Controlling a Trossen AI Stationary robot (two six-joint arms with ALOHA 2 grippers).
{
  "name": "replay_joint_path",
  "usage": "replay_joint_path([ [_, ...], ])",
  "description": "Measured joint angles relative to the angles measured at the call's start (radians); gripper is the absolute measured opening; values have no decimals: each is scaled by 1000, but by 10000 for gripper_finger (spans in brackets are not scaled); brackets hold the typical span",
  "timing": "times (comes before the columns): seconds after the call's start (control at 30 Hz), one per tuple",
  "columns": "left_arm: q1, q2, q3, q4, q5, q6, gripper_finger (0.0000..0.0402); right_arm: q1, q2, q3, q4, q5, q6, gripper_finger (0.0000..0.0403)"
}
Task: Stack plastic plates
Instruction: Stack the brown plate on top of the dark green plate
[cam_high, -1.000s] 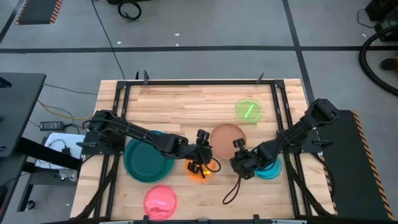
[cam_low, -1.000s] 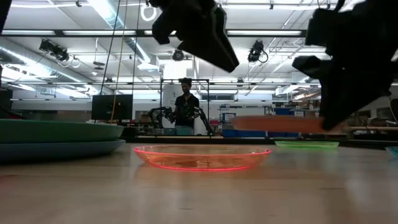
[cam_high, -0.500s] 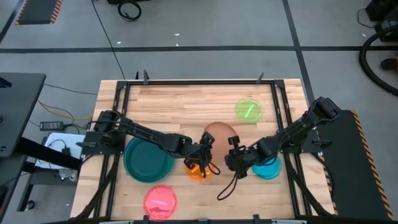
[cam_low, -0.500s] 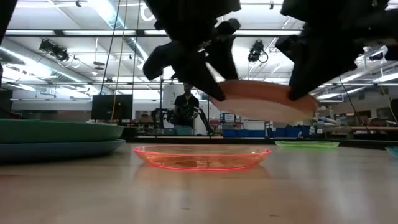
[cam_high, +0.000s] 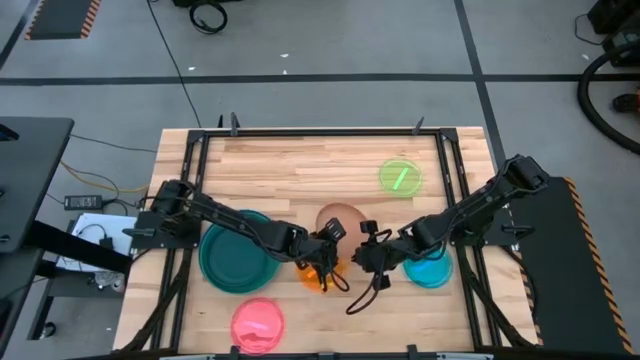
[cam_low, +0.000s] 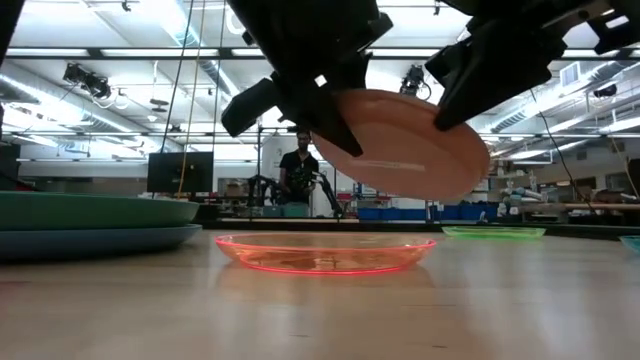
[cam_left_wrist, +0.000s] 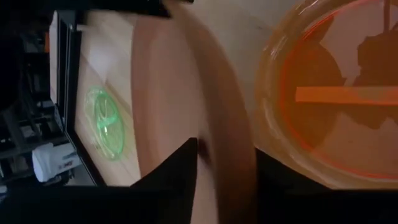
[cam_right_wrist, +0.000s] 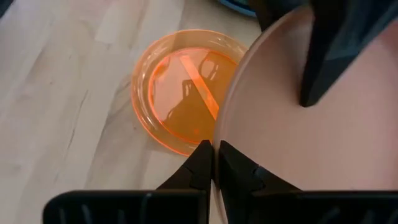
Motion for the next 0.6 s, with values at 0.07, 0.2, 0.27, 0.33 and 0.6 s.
replay_joint_path([
  [0.07, -5, 0, 0, 0, -1, 0, 93, 0, 0, 0, 13, -9, -1, 33],
  [0.2, -6, 0, 0, -3, -5, -12, 62, 0, 0, 0, 27, -13, -10, 47],
  [0.27, -6, 0, 0, -12, 0, -17, 54, 0, -6, 0, 26, -12, -15, 59],
  [0.33, -6, 0, 0, -15, -1, -38, 54, 0, -24, 0, 27, -9, -14, 75],
  [0.6, -7, 0, 0, -18, -1, -108, 62, 0, -134, 0, 0, -11, 0, 171],
])
